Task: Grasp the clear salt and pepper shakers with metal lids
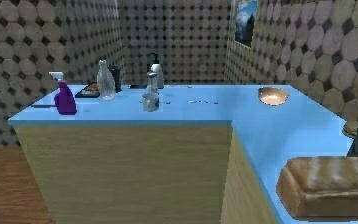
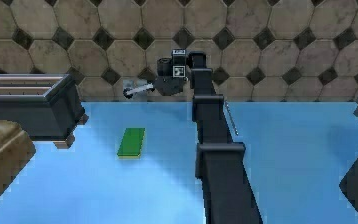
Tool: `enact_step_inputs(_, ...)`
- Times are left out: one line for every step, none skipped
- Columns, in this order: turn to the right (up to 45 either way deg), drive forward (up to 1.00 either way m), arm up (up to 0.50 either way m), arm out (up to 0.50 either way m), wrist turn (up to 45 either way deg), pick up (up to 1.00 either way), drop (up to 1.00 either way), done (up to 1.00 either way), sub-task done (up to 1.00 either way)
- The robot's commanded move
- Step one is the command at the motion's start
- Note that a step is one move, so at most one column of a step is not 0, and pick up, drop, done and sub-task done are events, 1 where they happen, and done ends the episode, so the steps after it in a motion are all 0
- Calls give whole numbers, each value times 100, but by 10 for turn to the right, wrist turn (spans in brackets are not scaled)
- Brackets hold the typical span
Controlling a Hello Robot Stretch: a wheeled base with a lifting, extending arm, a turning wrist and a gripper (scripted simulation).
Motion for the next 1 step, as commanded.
enact_step_inputs(0,0,0,0,0,0,0,100,0)
